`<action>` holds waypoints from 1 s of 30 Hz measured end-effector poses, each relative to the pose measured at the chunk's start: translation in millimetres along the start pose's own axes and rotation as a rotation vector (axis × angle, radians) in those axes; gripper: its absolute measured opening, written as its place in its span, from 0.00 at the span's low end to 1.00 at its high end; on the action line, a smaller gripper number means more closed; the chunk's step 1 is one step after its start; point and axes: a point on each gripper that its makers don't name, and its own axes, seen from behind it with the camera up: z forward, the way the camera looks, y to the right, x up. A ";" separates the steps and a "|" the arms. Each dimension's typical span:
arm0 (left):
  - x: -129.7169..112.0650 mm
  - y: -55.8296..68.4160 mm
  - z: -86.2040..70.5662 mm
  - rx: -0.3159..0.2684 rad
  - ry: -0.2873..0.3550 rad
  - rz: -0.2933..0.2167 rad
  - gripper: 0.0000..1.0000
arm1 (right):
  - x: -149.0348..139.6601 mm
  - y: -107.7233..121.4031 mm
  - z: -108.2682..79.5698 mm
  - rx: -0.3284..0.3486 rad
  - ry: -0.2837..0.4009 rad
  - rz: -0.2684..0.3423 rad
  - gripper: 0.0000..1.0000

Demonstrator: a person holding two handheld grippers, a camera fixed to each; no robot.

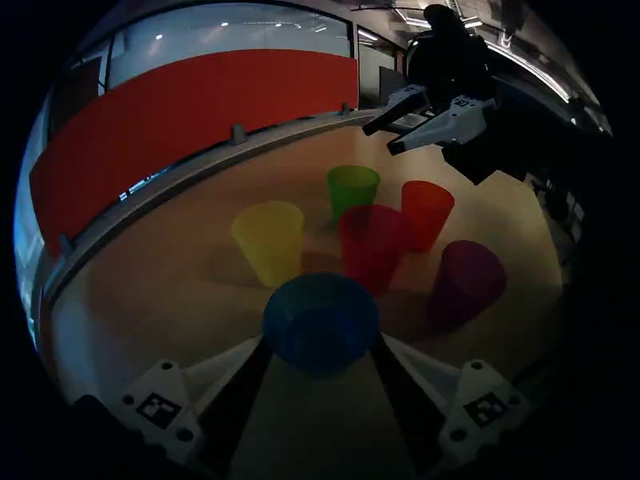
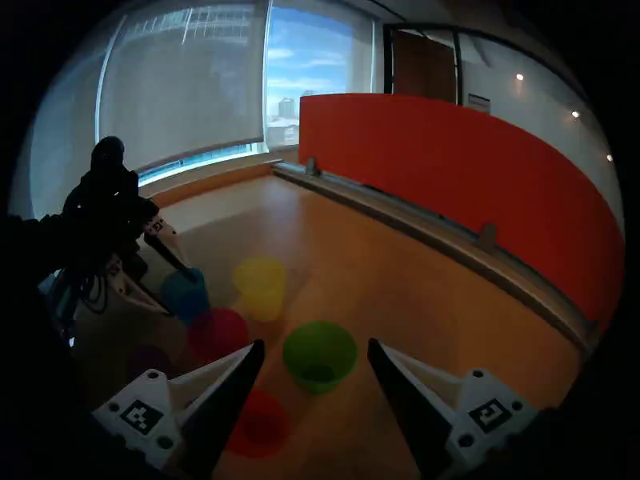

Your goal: Pour water

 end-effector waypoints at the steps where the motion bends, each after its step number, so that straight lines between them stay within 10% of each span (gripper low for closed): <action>1: 0.2 0.1 0.6 -0.002 -0.001 -0.003 0.86 | -0.1 -0.2 0.1 0.001 0.000 0.000 1.00; 30: 2.4 0.7 5.9 0.003 0.013 -0.018 0.84 | -3.6 2.5 -1.9 -0.011 -0.008 0.003 1.00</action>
